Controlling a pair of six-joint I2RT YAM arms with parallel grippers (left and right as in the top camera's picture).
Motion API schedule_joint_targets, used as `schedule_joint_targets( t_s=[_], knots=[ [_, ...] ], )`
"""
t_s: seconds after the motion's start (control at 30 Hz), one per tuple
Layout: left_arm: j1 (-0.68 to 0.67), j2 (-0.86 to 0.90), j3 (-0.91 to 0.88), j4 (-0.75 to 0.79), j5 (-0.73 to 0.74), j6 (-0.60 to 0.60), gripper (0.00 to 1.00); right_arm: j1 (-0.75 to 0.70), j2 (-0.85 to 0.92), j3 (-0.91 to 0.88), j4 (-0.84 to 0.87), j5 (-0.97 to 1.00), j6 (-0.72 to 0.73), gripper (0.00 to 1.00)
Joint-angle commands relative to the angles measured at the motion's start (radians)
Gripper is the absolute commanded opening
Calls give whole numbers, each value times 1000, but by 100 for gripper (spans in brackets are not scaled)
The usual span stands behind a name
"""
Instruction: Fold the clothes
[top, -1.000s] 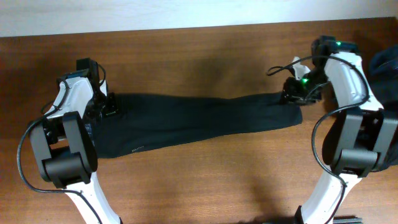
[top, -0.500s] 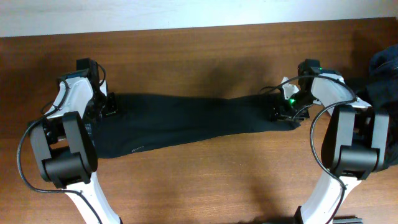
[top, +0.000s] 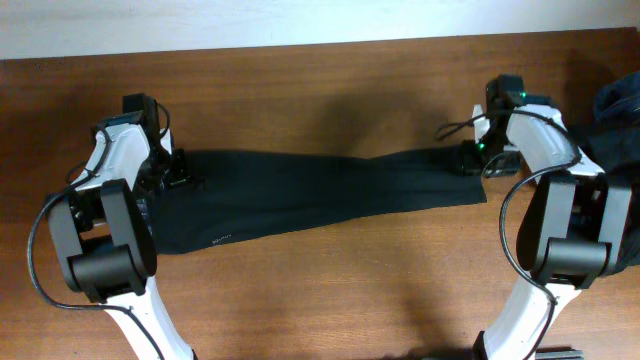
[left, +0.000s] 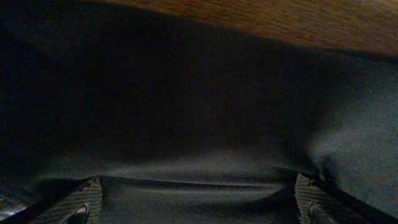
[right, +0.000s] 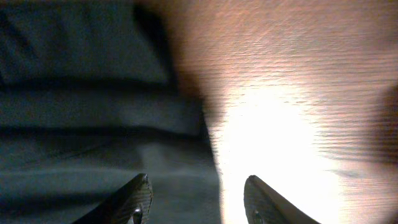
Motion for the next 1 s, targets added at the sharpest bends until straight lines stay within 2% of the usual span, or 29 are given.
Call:
schedule_joint_targets(
  t_s=[0.0, 0.23, 0.5, 0.97],
  knots=[
    [14, 28, -30, 2, -34, 2, 100, 0, 11, 71, -24, 61, 27, 54],
    [14, 28, -30, 2, -34, 2, 99, 0, 10, 206, -172, -33, 29, 54],
    [14, 28, -30, 2, -34, 2, 99, 2, 11, 203, -239, -267, 27, 54],
    [14, 28, -30, 2, -34, 2, 100, 79, 11, -83, 30, -414, 27, 53]
  ],
)
